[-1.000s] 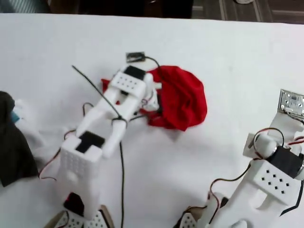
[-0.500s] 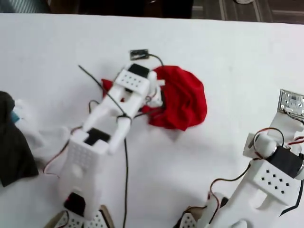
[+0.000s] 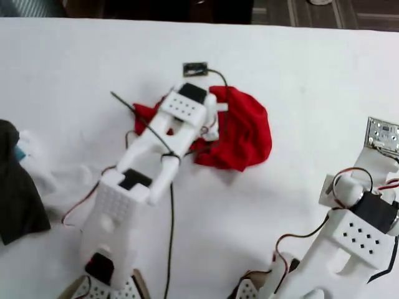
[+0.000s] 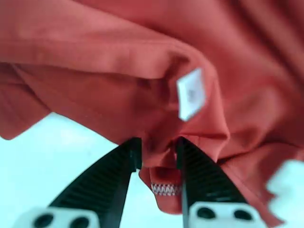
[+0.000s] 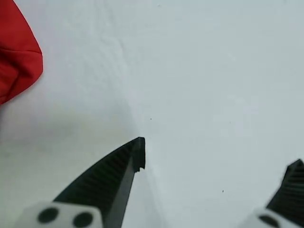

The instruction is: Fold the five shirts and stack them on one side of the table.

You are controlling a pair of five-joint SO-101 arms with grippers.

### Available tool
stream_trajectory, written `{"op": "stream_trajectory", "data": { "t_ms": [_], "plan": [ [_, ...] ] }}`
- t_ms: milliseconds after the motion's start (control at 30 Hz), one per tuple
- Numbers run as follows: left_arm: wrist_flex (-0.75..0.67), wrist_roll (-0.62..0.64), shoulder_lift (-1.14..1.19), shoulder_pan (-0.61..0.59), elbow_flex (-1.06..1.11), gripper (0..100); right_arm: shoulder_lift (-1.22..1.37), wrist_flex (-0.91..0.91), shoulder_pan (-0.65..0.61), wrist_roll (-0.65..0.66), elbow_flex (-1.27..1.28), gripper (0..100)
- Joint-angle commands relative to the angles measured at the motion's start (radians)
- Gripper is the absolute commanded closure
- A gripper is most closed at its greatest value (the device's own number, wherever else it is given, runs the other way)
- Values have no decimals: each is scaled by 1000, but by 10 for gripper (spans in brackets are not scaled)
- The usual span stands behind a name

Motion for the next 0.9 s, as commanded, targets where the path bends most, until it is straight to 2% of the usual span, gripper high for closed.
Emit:
{"op": "stream_trajectory", "data": {
  "t_ms": [0, 333, 633, 767, 867],
  "plan": [
    [5, 2, 38, 5, -12, 861, -1, -8, 2, -2, -8, 567],
    [64, 2, 94, 18, -179, 866, -1, -7, 7, -2, -8, 567],
    [362, 0, 97, 20, -489, 917, -1, -7, 2, -2, -8, 567],
    [371, 0, 104, 11, -479, 981, -1, -7, 2, -5, -9, 567],
    [324, 0, 123, 12, -423, 953, -1, -8, 2, -5, -9, 567]
  ]
}}
